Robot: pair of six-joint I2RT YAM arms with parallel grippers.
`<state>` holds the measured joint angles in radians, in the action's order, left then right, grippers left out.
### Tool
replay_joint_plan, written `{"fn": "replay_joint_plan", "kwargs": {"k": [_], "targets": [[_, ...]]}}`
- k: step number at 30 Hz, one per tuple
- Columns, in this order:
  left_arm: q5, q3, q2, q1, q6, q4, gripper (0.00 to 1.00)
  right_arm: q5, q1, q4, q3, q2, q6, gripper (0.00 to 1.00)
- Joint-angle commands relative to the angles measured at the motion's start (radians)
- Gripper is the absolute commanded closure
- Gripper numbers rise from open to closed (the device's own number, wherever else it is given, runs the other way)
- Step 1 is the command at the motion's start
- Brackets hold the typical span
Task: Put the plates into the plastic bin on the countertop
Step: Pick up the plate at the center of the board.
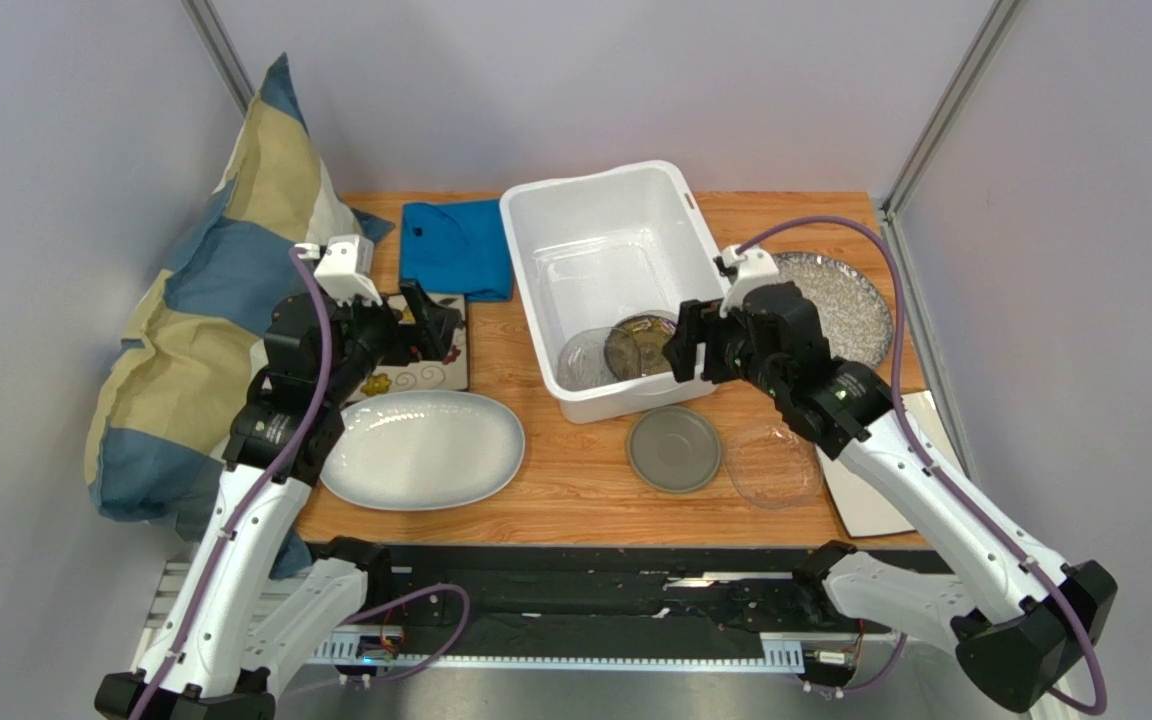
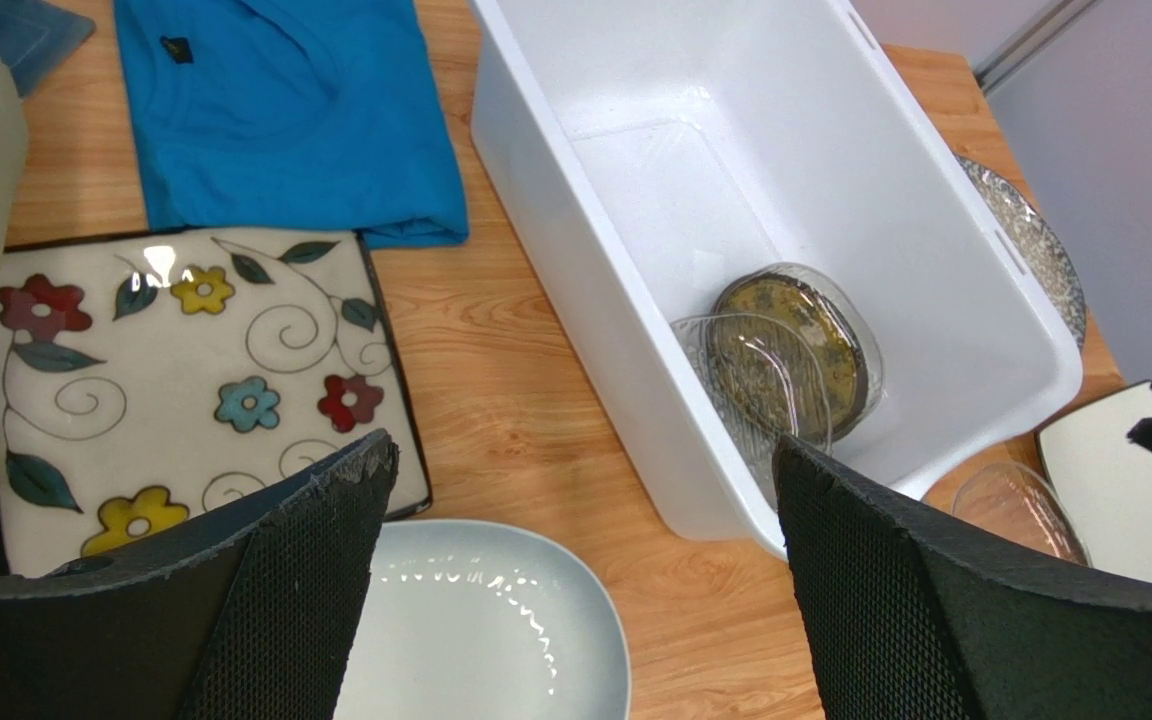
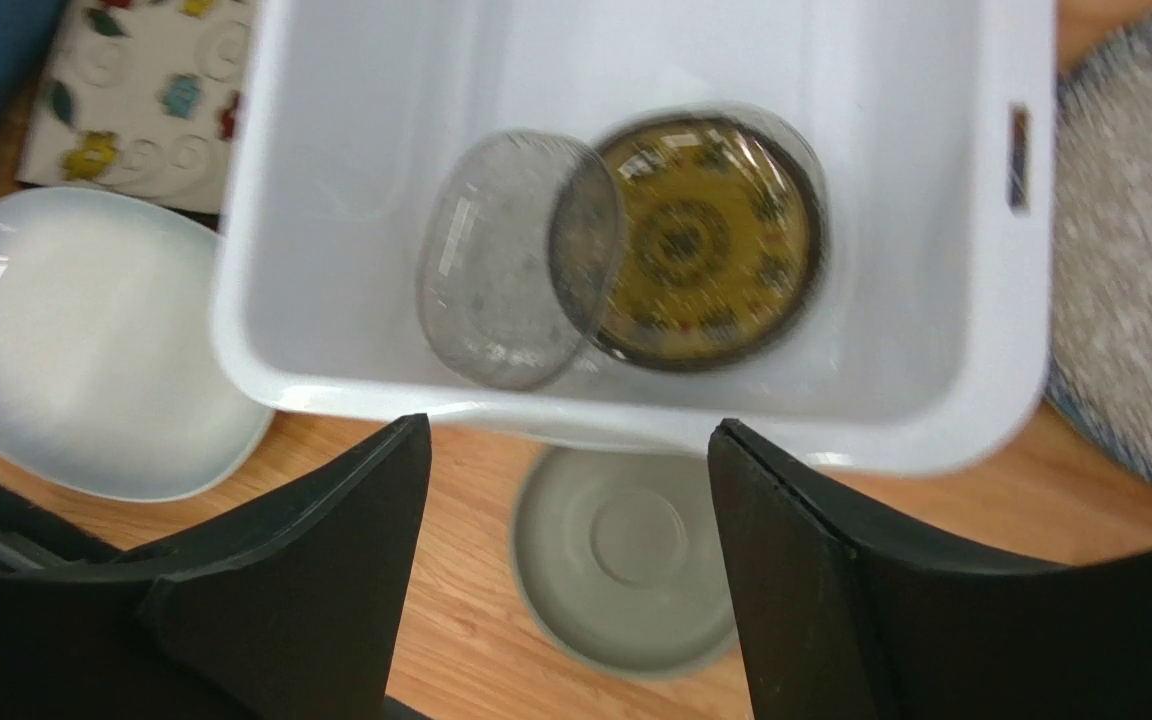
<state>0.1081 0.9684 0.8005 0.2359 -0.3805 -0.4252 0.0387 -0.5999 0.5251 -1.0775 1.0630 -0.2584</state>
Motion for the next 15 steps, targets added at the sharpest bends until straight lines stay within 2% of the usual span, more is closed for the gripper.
{"fn": "replay_joint_plan", "kwargs": {"k": [1,6,15], "targets": [[0.019,-0.002,0.002,0.002,-0.009,0.039,0.02,0.274,0.003,0.160,0.096,-0.087,-0.146,0.28],[0.015,-0.004,0.000,0.002,-0.008,0.037,0.02,0.401,0.003,0.271,0.195,-0.110,-0.271,0.29],[0.021,-0.004,0.002,0.002,-0.014,0.039,0.02,0.374,-0.001,0.449,0.240,0.038,-0.395,0.32]]}}
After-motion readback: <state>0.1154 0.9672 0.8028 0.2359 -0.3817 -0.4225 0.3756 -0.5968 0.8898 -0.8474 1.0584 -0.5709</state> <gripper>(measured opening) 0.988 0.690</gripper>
